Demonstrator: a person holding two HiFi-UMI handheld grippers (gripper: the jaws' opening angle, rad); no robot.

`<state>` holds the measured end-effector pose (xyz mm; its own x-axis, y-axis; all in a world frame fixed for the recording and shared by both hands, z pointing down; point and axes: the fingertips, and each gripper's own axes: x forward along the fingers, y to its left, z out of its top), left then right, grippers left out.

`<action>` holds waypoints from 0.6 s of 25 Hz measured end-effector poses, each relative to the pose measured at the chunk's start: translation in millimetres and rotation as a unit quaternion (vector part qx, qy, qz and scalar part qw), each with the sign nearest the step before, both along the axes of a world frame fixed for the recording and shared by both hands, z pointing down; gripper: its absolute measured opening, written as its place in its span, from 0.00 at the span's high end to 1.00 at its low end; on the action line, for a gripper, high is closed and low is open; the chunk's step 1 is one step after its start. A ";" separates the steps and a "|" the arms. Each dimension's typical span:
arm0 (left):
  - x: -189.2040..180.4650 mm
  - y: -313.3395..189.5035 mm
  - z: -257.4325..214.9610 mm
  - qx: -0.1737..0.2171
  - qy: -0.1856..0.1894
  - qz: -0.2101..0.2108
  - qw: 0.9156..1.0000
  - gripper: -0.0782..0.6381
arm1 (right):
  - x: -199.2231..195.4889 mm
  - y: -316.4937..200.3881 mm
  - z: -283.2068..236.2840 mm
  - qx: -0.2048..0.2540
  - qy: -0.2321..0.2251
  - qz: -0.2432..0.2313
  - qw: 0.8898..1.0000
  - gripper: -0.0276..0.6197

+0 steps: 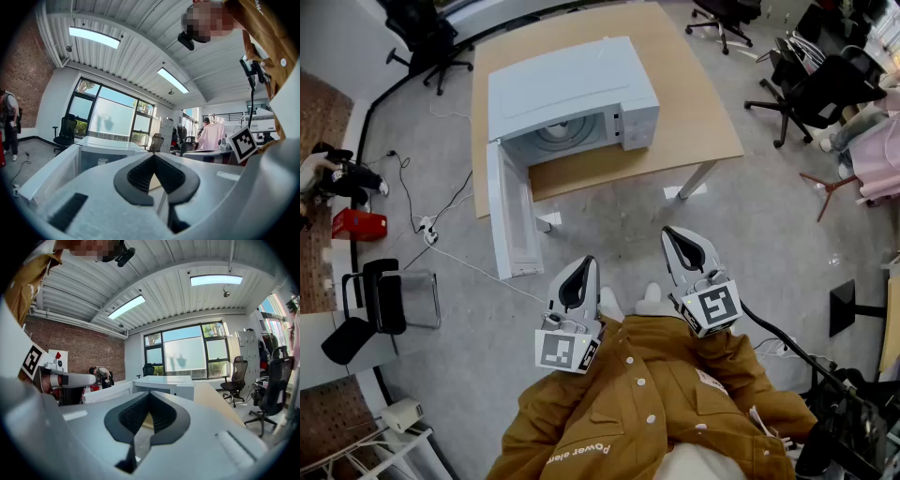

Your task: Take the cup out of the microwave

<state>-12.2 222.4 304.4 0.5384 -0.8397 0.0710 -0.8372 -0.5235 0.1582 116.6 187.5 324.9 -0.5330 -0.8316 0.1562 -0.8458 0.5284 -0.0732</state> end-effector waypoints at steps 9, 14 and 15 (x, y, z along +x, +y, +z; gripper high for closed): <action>3.1 1.1 -1.6 -0.004 -0.005 -0.009 1.000 0.90 | 4.1 -2.2 -2.1 -0.001 0.000 -0.006 1.000 0.95; 16.1 -0.4 2.5 -0.012 -0.006 -0.016 1.000 0.90 | 17.7 -3.8 0.9 -0.004 0.002 -0.012 1.000 0.95; 18.3 -1.3 3.2 -0.013 -0.006 -0.018 1.000 0.90 | 20.0 -4.3 0.4 -0.004 -0.003 -0.015 1.000 0.95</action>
<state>6.1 221.1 307.6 0.5066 -0.8564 0.0993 -0.8576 -0.4886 0.1606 136.6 183.2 325.3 -0.5579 -0.8143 0.1602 -0.8297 0.5520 -0.0830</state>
